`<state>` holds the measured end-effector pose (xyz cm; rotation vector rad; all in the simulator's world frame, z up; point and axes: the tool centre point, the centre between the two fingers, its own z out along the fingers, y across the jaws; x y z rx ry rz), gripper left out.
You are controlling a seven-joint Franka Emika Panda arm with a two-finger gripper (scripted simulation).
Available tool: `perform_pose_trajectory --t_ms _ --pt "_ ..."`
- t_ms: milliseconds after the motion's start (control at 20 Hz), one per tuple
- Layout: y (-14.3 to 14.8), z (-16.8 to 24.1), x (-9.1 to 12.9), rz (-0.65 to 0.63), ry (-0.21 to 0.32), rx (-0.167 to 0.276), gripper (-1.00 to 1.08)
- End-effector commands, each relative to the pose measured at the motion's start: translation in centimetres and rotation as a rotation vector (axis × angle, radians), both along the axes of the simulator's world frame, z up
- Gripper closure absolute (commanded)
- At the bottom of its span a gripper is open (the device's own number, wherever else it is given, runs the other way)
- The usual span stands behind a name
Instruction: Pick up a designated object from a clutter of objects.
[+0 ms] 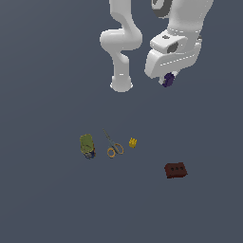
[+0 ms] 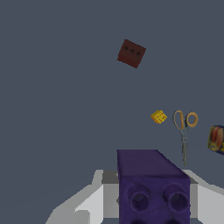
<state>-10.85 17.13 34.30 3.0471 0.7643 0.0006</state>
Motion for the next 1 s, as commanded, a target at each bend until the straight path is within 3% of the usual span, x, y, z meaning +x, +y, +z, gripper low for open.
perform_pose_trajectory --t_ms 0,450,950 --pt "0.7 2.3 -0.1 0.0 0.001 0.0 1.08" --pt "2.5 8.1 -0.1 -0.001 0.0 0.0 1.08" --pt "3.1 9.9 0.1 -0.002 0.0 0.0 1.08"
